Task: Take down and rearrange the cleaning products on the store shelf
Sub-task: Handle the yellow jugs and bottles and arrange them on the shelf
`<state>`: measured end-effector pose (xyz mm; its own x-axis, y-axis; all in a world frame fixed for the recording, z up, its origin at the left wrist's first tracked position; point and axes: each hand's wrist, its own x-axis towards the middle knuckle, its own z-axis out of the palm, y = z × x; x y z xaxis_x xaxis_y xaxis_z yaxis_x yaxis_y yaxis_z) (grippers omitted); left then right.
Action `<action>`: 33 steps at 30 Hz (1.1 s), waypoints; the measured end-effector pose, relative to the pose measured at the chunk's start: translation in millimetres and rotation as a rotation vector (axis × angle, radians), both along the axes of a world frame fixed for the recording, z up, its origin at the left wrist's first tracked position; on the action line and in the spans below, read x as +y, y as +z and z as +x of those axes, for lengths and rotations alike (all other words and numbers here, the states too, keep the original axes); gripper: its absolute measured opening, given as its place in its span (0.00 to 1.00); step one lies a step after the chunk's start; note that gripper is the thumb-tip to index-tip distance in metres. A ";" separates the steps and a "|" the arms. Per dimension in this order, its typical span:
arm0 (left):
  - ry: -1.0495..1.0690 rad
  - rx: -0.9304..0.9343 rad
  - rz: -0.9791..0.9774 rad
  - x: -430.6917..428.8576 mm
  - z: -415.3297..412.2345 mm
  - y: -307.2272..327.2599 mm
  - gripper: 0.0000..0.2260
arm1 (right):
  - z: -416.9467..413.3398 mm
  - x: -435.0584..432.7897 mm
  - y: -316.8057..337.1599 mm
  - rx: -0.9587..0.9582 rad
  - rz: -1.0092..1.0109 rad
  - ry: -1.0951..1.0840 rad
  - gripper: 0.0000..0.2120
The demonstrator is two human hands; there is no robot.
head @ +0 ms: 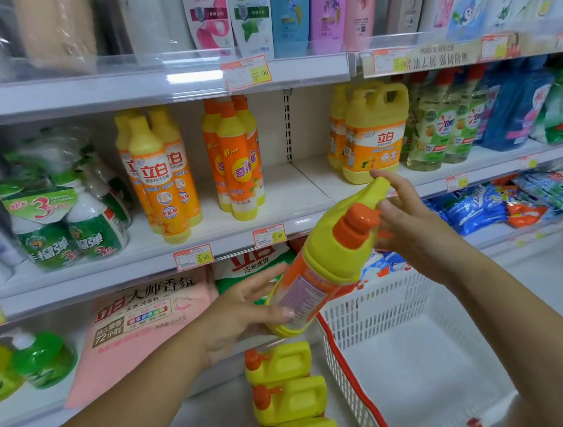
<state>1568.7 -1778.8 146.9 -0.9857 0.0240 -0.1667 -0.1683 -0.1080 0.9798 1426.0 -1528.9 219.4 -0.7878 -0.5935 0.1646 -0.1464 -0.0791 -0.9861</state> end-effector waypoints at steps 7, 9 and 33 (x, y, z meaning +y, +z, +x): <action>0.225 0.065 -0.215 31.4 -8.8 -7.7 0.39 | 15.7 -25.5 -10.0 0.071 0.109 -0.375 0.36; 0.231 0.052 -0.168 25.8 -11.5 -6.2 0.37 | 7.1 -17.8 -12.8 -0.014 0.024 -0.226 0.39; 0.493 0.410 -0.679 -27.4 -235.7 27.8 0.37 | -196.0 -96.4 -24.0 0.473 0.240 -0.251 0.51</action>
